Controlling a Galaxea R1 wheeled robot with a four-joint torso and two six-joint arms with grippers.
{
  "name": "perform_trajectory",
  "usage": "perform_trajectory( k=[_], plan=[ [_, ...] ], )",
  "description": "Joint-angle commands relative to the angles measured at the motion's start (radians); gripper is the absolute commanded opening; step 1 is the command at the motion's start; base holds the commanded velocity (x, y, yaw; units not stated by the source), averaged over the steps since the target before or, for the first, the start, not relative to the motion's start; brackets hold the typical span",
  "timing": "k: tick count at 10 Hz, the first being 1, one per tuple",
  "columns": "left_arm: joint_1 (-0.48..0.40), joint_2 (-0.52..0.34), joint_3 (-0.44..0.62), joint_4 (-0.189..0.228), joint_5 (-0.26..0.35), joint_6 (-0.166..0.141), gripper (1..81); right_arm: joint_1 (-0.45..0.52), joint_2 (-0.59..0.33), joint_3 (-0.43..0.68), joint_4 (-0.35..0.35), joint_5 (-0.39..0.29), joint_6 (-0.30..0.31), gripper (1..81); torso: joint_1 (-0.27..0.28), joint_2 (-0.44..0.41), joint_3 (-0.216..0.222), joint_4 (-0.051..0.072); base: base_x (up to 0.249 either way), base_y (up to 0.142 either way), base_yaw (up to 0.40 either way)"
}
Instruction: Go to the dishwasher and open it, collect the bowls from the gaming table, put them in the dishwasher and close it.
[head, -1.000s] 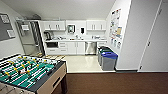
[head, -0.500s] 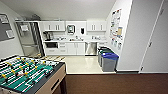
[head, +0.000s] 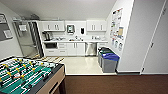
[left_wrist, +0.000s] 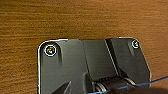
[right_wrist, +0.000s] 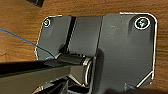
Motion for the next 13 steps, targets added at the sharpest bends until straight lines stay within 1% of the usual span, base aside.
perform_trajectory(
  k=[1,13],
  plan=[
    [-0.066,-0.012,0.006,-0.007,0.047,-0.006,81.1,0.056,-0.010,0.004,-0.003,-0.051,-0.003,81.1,0.000,0.000,0.000,0.000,0.123,0.000,0.000],
    [-0.066,-0.014,0.008,-0.007,0.047,-0.006,81.1,0.061,-0.010,-0.004,-0.007,-0.052,-0.005,81.1,0.000,0.000,0.000,0.000,0.124,0.000,0.000]
  ],
)
